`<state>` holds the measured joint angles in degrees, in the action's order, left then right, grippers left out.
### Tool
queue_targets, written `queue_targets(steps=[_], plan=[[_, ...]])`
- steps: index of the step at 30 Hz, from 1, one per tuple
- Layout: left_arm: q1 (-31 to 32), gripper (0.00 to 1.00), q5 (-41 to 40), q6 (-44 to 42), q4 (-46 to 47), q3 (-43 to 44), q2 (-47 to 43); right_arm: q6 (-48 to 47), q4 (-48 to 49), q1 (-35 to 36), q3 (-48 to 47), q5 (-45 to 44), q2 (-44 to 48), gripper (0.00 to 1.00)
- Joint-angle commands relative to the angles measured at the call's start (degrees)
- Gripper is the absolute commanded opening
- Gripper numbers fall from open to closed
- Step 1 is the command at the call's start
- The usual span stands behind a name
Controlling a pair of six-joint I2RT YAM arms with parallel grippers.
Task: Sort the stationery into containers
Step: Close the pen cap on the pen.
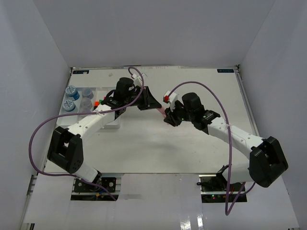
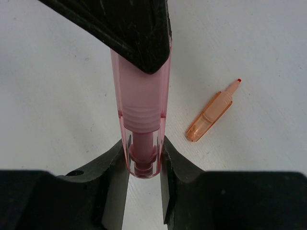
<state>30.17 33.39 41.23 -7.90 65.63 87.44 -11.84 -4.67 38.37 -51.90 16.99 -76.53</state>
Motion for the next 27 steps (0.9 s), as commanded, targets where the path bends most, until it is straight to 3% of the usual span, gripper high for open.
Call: queue_targets(steps=[1, 10, 13, 22, 27], plan=[[4.28, 0.14, 4.14, 0.87, -3.61, -2.52, 0.8, 1.11, 16.88, 1.18, -8.21, 3.57, 0.95, 0.14], [4.63, 0.15, 4.06, 0.95, -3.96, -2.26, 0.45, 1.11, 16.8, 1.18, -10.42, 4.89, -0.55, 0.15], [4.54, 0.15, 2.13, 0.17, -5.54, -0.77, 0.28, 1.03, 16.01, 1.09, -9.28, 4.37, 0.15, 0.2], [1.91, 0.14, -0.51, -3.17, -8.44, 3.36, 0.54, -0.56, 13.81, 1.09, -2.33, 1.47, 5.6, 0.48], [-1.16, 0.14, -0.78, -5.1, -10.72, 6.97, 0.45, -1.61, 11.35, 1.09, 0.74, 0.15, 6.92, 0.56]])
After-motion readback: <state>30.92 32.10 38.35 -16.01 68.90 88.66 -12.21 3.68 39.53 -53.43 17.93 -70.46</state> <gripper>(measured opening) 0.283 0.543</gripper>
